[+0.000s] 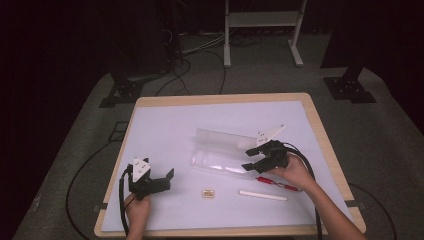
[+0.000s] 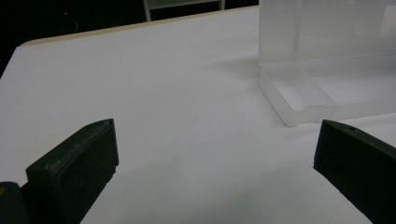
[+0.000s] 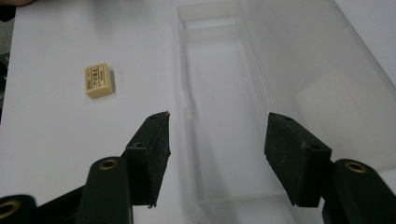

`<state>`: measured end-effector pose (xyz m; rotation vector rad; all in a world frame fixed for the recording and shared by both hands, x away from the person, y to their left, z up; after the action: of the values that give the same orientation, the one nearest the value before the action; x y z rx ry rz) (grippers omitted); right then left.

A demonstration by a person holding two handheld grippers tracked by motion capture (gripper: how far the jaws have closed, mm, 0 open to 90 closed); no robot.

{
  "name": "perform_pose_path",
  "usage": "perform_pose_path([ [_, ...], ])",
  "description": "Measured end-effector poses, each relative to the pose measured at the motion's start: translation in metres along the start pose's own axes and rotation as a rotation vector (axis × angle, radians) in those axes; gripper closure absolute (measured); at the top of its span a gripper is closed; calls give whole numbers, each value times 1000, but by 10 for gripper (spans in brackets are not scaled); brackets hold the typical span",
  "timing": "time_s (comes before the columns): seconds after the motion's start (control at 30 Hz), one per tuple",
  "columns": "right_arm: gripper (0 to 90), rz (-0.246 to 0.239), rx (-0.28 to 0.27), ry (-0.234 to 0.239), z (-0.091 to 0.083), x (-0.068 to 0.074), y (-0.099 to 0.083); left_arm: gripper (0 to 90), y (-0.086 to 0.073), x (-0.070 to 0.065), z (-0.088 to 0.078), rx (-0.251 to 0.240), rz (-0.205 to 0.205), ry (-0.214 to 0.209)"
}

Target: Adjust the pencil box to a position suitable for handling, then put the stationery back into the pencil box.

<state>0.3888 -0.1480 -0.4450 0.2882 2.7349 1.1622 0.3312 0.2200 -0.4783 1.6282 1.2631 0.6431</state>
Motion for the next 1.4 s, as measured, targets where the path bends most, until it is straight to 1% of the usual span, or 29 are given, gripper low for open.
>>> perform_pose_path([
  [0.13, 393, 18, 0, -4, -5, 0, -8, 0, 0, 1, 0, 3, -7, 4],
  [0.5, 386, 31, -1, -22, -23, 7, -26, 0, 0, 0, 0, 1, -9, 4],
  [0.6, 386, 38, 5, -29, -29, 8, -31, 0, 0, 1, 0, 4, -7, 6],
  [0.73, 386, 47, -2, -43, -37, 8, -37, 0, 0, 0, 1, 4, 0, 5],
  [0.8, 387, 54, -1, -49, -40, 8, -40, 0, 0, 0, 0, 3, -4, 4],
  [1.03, 387, 64, 15, -52, -45, 12, -52, 0, 0, 0, 2, 3, -7, 8],
  [1.27, 398, 70, 6, -59, -51, 18, -62, 0, 0, 0, 2, 3, -4, 13],
  [1.33, 402, 76, 4, -62, -53, 19, -66, 0, 0, 0, 2, 8, -7, 15],
  [1.4, 416, 87, 0, -64, -55, 19, -71, 0, 0, 0, 2, 3, -4, 15],
])
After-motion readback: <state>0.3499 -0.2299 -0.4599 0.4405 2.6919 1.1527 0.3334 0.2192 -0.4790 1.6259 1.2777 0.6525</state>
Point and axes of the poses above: each handheld gripper's, and its own axes: z roughly forward along the jaws, y roughly out of its top, x roughly to its left, the point moved 4 cm from there along z, roughly forward along the jaws, and after that the axes turned 11 degrees about -z, right-handed, at the moved point
